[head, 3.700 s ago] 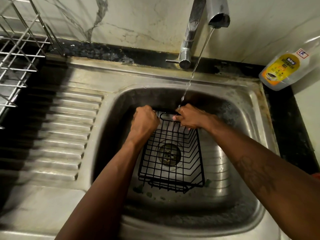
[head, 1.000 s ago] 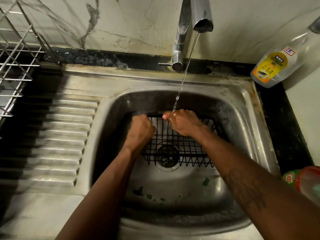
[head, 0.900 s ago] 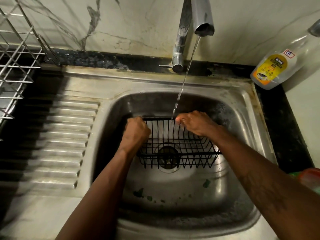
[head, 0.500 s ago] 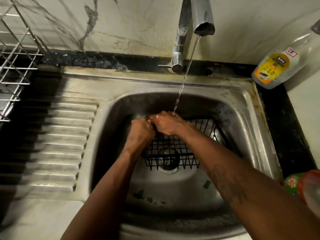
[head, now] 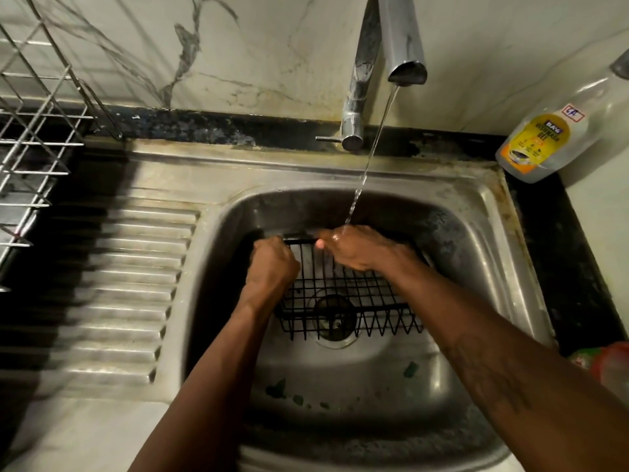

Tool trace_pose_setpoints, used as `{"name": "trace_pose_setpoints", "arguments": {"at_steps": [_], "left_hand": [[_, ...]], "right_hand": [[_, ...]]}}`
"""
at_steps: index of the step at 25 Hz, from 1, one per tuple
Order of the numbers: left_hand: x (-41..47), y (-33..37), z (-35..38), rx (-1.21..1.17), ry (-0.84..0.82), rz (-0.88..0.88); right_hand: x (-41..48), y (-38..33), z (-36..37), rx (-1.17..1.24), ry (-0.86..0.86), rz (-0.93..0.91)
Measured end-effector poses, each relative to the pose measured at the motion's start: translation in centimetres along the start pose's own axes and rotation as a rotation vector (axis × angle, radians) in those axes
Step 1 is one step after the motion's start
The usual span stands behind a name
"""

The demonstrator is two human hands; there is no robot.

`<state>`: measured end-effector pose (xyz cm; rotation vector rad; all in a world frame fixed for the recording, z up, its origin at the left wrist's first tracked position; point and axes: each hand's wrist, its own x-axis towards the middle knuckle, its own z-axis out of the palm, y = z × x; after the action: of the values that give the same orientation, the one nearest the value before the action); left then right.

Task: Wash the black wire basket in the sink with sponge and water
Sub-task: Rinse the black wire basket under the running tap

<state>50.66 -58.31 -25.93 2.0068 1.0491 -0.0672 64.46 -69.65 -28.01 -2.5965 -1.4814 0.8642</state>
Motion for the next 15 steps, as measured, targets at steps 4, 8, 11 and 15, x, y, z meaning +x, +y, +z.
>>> {"name": "trace_pose_setpoints", "arguments": {"at_steps": [4, 8, 11, 15], "left_hand": [[0.4, 0.5, 1.1, 0.167, -0.012, 0.136], [1.3, -0.4, 0.3, 0.240, -0.020, 0.112], [1.4, -0.6, -0.7, 0.235, 0.019, 0.106], [2.1, -1.1, -1.2, 0.218, 0.018, 0.094]], "right_hand": [[1.4, -3.3, 0.9, -0.011, 0.072, -0.065], [-0.8, 0.3, 1.0, -0.061, -0.019, -0.019], [-3.0, 3.8, -0.5, -0.100, -0.061, 0.125], [-2.6, 3.5, -1.1, -0.060, -0.064, 0.110]]}}
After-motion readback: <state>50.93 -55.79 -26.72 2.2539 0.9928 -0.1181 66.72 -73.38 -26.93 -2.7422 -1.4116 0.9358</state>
